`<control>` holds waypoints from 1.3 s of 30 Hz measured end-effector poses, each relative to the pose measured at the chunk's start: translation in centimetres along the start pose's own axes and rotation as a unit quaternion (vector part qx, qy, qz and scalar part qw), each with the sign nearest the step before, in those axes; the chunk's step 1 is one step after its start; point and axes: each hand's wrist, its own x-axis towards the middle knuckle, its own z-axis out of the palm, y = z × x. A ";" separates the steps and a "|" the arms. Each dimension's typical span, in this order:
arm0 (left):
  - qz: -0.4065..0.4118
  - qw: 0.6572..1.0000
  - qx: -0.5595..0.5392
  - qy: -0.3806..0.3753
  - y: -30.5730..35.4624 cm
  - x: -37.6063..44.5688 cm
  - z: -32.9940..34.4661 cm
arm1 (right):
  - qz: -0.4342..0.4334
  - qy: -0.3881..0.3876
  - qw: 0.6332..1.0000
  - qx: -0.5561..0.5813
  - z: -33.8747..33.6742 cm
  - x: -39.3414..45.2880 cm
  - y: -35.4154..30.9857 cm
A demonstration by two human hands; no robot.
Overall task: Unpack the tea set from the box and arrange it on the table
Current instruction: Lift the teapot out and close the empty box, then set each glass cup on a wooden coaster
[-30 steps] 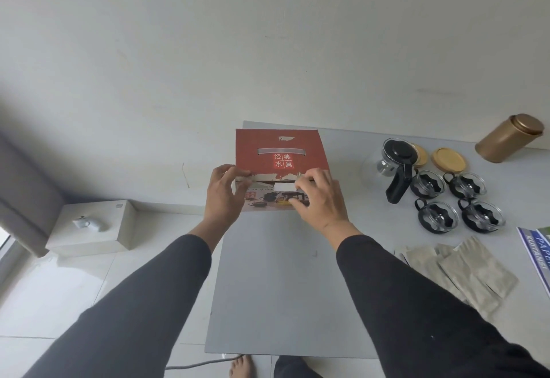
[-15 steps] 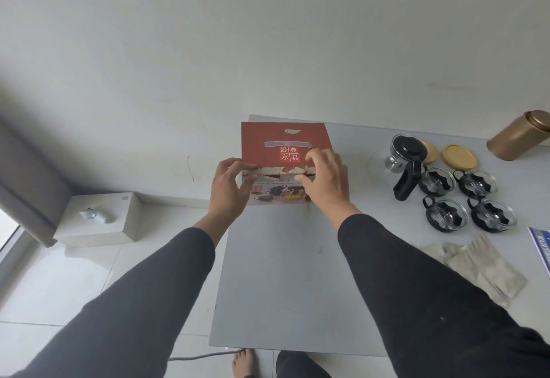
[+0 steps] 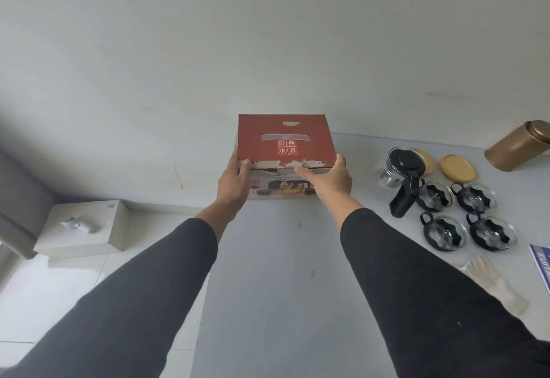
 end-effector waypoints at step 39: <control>-0.051 0.992 0.083 0.081 4.7 3.1 4.8 | -0.067 0.083 0.994 -0.030 -3.8 3.3 -3.6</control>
